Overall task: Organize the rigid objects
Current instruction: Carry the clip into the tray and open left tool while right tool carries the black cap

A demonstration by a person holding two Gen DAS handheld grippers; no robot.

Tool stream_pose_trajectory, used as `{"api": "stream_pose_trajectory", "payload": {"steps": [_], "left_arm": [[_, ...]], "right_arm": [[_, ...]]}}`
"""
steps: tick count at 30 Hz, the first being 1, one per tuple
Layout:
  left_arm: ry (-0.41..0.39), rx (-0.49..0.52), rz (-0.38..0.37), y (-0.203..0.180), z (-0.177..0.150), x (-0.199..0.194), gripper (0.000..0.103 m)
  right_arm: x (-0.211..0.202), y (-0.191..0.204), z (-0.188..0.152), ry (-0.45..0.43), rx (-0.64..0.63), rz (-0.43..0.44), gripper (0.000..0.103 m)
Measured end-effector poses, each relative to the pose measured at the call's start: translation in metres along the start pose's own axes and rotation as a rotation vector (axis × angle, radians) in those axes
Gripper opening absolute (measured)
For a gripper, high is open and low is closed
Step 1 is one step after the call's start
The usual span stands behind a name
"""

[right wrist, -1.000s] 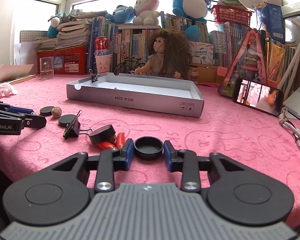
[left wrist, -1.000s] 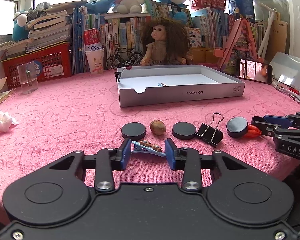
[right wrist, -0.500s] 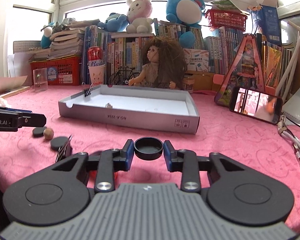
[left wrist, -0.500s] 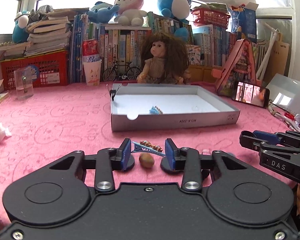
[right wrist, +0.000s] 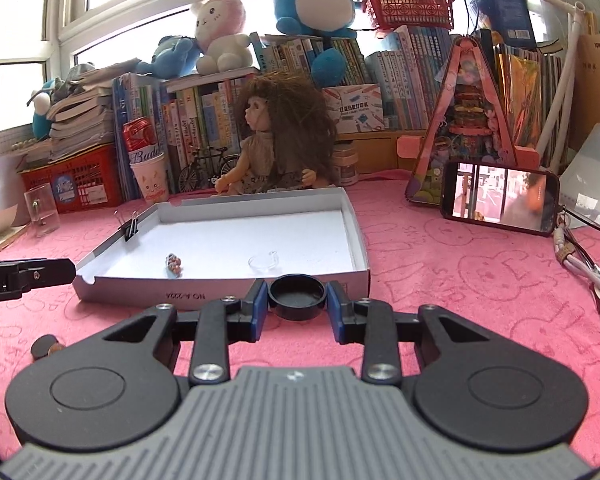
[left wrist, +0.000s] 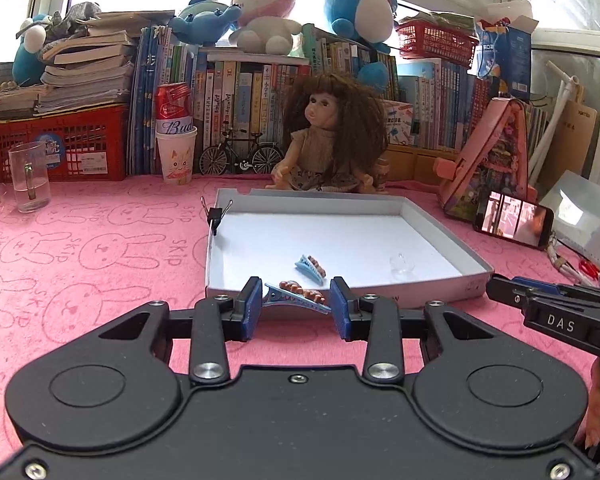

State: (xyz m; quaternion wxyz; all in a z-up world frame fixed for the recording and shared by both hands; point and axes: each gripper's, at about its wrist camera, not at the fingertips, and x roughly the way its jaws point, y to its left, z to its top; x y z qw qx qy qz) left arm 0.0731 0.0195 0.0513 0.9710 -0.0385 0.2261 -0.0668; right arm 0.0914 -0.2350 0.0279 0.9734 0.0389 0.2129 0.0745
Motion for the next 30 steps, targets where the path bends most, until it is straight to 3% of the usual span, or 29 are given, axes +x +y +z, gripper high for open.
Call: {"api": "stream_pose_trajectory", "payload": {"steps": [15, 30], "left_arm": [[0.054, -0.037, 0.007, 0.008, 0.031, 0.064, 0.035], [0.157, -0.041, 0.031, 0.011, 0.029, 0.122, 0.035]], "right_arm": [[0.043, -0.006, 0.027, 0.023, 0.019, -0.009, 0.037], [0.087, -0.004, 0.034, 0.099, 0.026, -0.03, 0.037]]}}
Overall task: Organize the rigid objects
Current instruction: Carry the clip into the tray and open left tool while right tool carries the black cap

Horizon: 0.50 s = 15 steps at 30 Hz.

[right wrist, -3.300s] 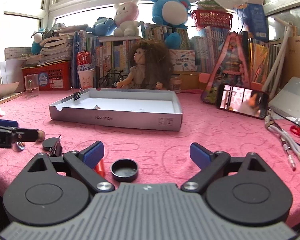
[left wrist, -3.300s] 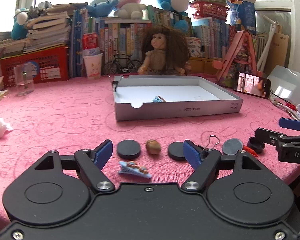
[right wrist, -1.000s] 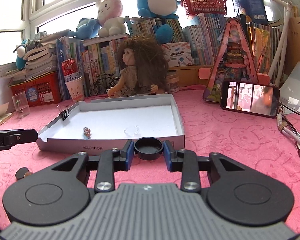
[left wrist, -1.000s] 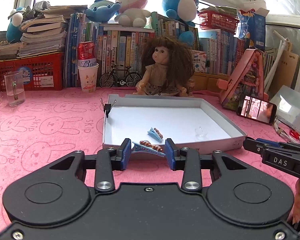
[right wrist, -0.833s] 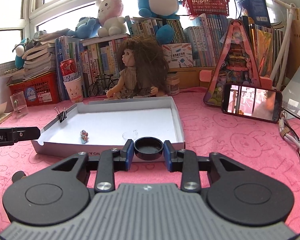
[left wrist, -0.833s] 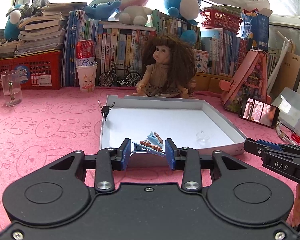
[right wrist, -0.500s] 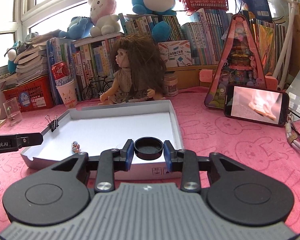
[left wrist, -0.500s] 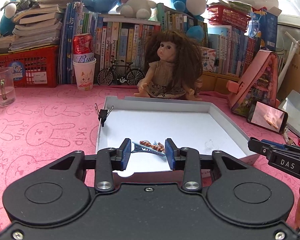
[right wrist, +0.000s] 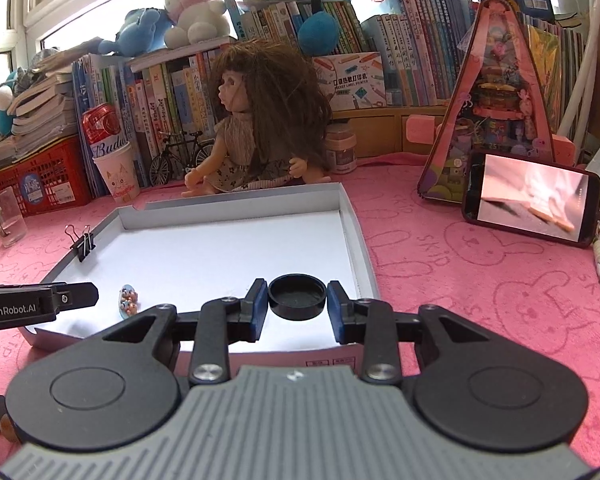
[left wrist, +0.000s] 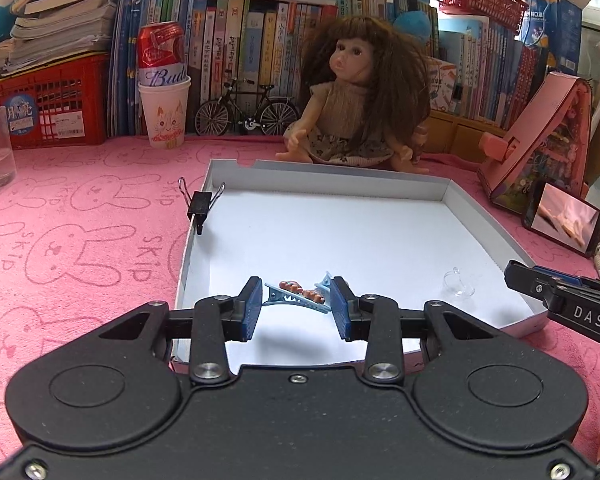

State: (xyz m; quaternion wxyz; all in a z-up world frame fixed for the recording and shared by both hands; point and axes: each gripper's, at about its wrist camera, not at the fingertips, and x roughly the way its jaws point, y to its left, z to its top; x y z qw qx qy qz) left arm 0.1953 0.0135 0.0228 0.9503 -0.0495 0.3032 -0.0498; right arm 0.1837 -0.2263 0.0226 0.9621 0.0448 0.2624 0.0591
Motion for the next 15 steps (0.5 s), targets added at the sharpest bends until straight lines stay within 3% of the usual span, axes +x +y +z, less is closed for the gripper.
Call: {"api": "stream_pose_trajectory", "payload": {"steps": [15], "left_arm": [[0.033, 0.016, 0.007, -0.005, 0.001, 0.018, 0.035]], "right_arm": [[0.025, -0.002, 0.004, 0.074, 0.028, -0.009, 0.037]]}}
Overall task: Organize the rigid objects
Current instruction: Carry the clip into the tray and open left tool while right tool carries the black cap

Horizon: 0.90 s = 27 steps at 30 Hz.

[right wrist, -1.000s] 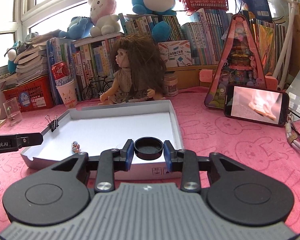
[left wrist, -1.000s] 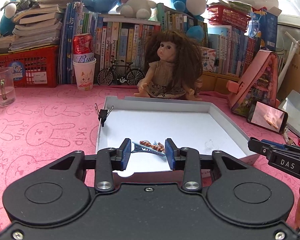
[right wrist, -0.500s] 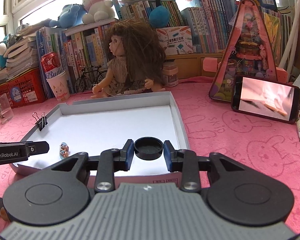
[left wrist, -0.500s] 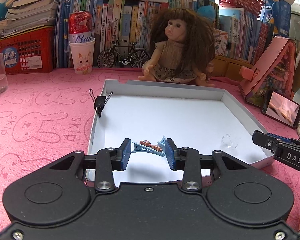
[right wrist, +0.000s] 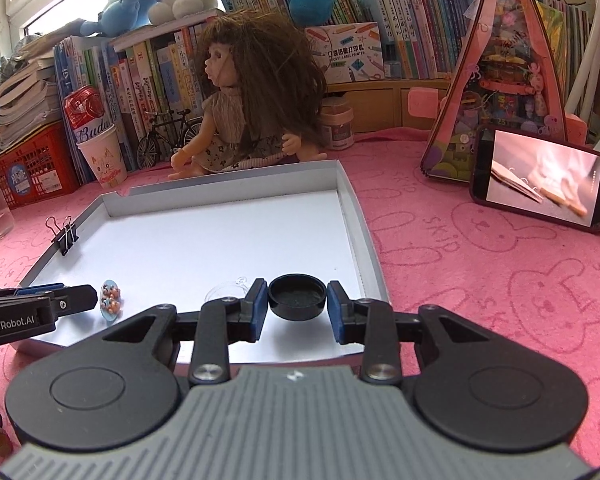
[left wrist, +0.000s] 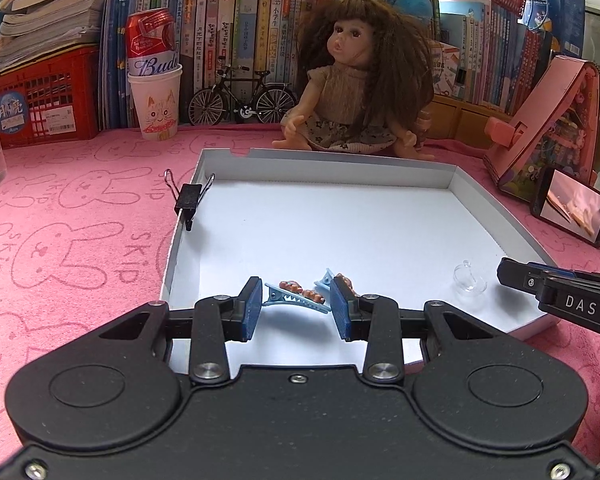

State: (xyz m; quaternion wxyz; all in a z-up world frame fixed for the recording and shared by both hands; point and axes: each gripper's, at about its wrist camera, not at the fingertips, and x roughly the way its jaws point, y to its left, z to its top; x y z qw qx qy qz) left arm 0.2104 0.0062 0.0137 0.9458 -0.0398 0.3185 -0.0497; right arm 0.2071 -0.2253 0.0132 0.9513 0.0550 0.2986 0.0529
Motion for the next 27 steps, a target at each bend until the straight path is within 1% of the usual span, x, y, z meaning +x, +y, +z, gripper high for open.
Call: {"api": "stream_pose_trajectory", "payload": {"steps": [5, 11, 24, 27], "left_arm": [[0.015, -0.001, -0.004, -0.001, 0.0, 0.005, 0.035], [0.013, -0.001, -0.001, -0.002, 0.001, 0.009, 0.035], [0.013, 0.004, -0.011, -0.003, 0.001, 0.014, 0.035], [0.014, 0.005, -0.014, -0.003, 0.001, 0.014, 0.038]], "right_arm": [[0.002, -0.002, 0.0, 0.009, 0.008, 0.006, 0.037], [0.006, -0.001, 0.0, 0.014, 0.002, 0.019, 0.038], [0.012, 0.003, 0.003, 0.024, -0.014, 0.009, 0.038], [0.012, 0.004, 0.004, 0.028, -0.017, 0.009, 0.04]]}}
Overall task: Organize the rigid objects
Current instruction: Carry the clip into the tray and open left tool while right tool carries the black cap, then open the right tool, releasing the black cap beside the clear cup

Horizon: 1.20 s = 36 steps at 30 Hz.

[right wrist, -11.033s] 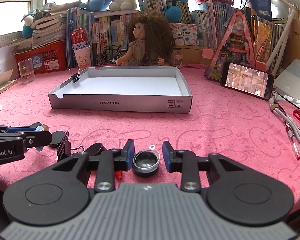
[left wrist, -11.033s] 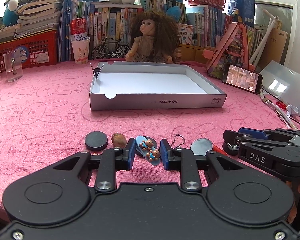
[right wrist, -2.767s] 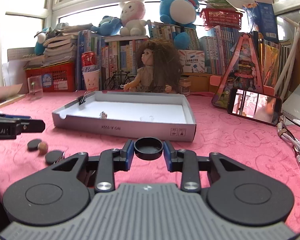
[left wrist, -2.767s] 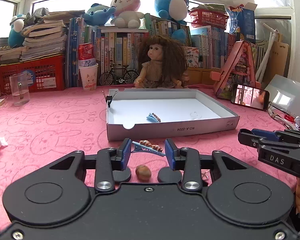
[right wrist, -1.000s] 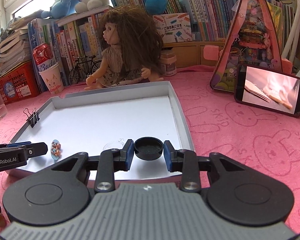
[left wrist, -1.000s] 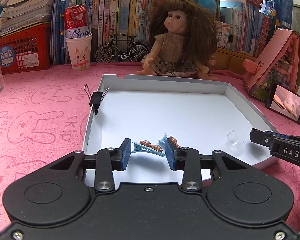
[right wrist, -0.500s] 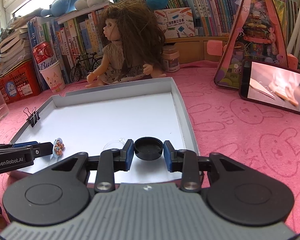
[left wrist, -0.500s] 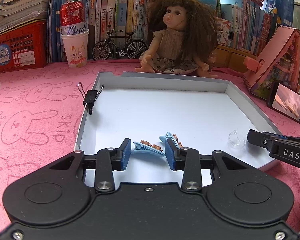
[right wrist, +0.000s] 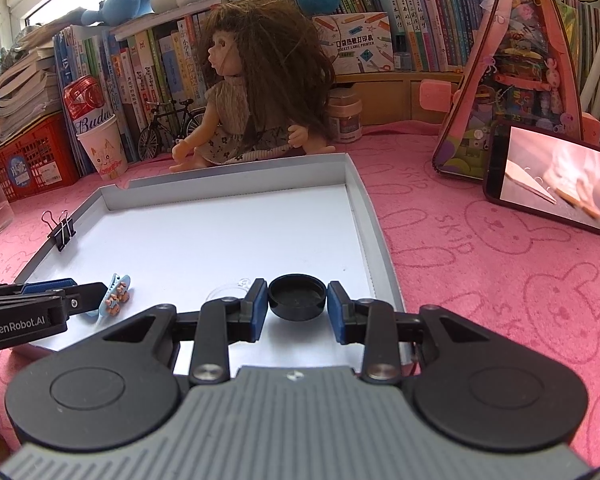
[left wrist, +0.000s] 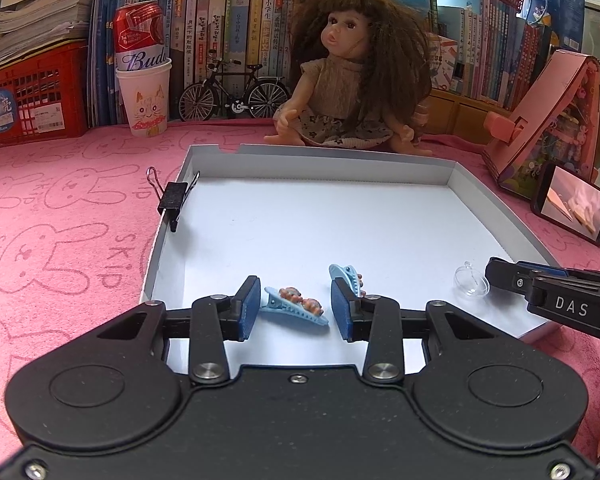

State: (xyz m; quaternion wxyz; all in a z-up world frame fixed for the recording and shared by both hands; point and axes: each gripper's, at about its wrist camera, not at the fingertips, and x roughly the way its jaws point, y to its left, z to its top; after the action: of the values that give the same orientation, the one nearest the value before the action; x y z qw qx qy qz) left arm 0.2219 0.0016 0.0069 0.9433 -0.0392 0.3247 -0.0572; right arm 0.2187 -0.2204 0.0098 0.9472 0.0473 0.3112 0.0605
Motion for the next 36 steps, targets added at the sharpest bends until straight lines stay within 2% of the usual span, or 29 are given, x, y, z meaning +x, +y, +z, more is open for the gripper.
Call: {"api": "stream_pose_trajectory", "payload": {"steps": [5, 8, 9, 11, 13, 17, 25, 36], "left_arm": [[0.003, 0.002, -0.002, -0.001, 0.0, -0.002, 0.046], [0.007, 0.002, -0.02, -0.003, -0.001, -0.006, 0.053], [0.005, 0.003, -0.027, -0.004, -0.001, -0.008, 0.055], [-0.012, 0.012, -0.034, -0.006, -0.002, -0.014, 0.071], [-0.041, 0.031, -0.024, -0.01, -0.003, -0.022, 0.078], [-0.064, 0.053, -0.025, -0.013, -0.003, -0.035, 0.082], [-0.083, 0.031, -0.042, -0.009, -0.009, -0.057, 0.083], [-0.104, 0.013, -0.057, -0.006, -0.027, -0.085, 0.084]], "right_arm": [[0.0, 0.0, 0.001, 0.001, 0.009, 0.002, 0.043], [-0.002, -0.001, 0.001, -0.001, 0.015, 0.007, 0.055], [-0.003, 0.0, 0.001, -0.004, 0.014, 0.008, 0.056], [-0.007, 0.0, 0.002, -0.012, 0.009, 0.008, 0.057], [-0.011, 0.001, 0.002, -0.02, 0.005, 0.011, 0.061], [-0.022, 0.001, 0.002, -0.042, 0.003, 0.02, 0.067], [-0.042, 0.003, -0.003, -0.077, -0.002, 0.047, 0.083], [-0.07, 0.003, -0.014, -0.119, 0.005, 0.066, 0.096]]}}
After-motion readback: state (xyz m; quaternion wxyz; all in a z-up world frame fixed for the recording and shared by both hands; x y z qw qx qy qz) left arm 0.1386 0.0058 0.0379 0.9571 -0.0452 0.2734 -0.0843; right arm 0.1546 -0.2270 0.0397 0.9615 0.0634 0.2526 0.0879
